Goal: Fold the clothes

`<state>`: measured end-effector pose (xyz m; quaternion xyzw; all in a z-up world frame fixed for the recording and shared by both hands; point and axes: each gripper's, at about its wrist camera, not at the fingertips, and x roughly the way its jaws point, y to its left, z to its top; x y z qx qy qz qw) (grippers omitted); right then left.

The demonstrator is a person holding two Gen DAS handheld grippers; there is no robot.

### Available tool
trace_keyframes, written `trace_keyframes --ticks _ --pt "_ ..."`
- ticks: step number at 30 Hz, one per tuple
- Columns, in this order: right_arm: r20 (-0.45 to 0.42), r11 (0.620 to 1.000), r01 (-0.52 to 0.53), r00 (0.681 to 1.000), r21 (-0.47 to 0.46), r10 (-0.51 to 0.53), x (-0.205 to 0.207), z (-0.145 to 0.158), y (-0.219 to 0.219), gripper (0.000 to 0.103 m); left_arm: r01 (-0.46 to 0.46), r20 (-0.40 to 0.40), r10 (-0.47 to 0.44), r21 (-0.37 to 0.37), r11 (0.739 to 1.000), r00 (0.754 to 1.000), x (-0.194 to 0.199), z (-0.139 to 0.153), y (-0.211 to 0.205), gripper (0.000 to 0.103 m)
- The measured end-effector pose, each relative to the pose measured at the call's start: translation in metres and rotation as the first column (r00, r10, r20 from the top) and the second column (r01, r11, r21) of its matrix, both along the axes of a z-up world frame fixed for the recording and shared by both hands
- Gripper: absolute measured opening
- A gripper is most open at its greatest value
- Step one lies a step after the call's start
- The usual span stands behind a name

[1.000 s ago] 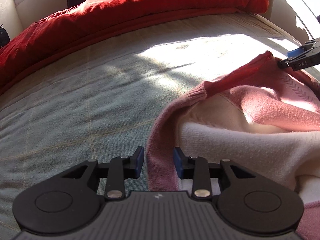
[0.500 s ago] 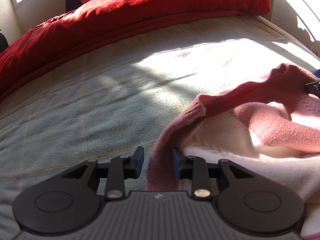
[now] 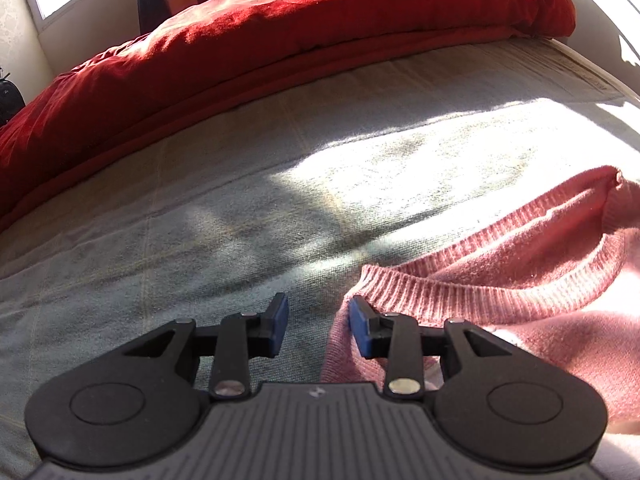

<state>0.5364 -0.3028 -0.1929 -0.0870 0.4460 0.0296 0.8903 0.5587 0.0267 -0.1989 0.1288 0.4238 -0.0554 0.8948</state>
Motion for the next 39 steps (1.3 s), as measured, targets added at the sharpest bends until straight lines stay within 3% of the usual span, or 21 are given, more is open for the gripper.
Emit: trace_keyframes --ticks 2,9,19,24,35,39 --pt "0.006 1.000 0.010 1.000 0.023 -0.010 -0.003 0.002 -0.004 0.054 -0.018 -0.010 0.018 0.030 0.999 1.000 0.002 -0.001 -0.001 0.028" --pt "0.030 0.997 0.028 0.999 0.076 -0.031 -0.037 0.034 -0.010 0.056 -0.030 -0.057 0.030 -0.015 0.999 0.998 -0.032 0.026 0.013 0.029" --pt "-0.020 0.981 0.061 0.998 0.182 -0.059 -0.136 0.081 0.001 0.057 0.067 -0.134 -0.078 -0.086 0.994 0.988 -0.162 0.086 0.010 0.035" --pt "-0.026 0.978 0.067 0.998 0.196 -0.063 -0.192 0.099 0.014 0.059 0.099 -0.164 -0.109 -0.066 0.993 0.981 -0.227 0.100 0.003 0.034" --pt "-0.040 0.952 0.123 0.992 0.282 -0.117 -0.299 0.106 0.037 0.068 0.082 -0.116 -0.093 -0.096 0.992 0.989 -0.331 0.125 0.002 0.035" --pt "-0.049 0.933 0.159 0.987 0.322 -0.151 -0.333 0.100 0.041 0.072 0.033 -0.091 -0.046 -0.137 0.990 0.995 -0.358 0.122 0.021 0.047"
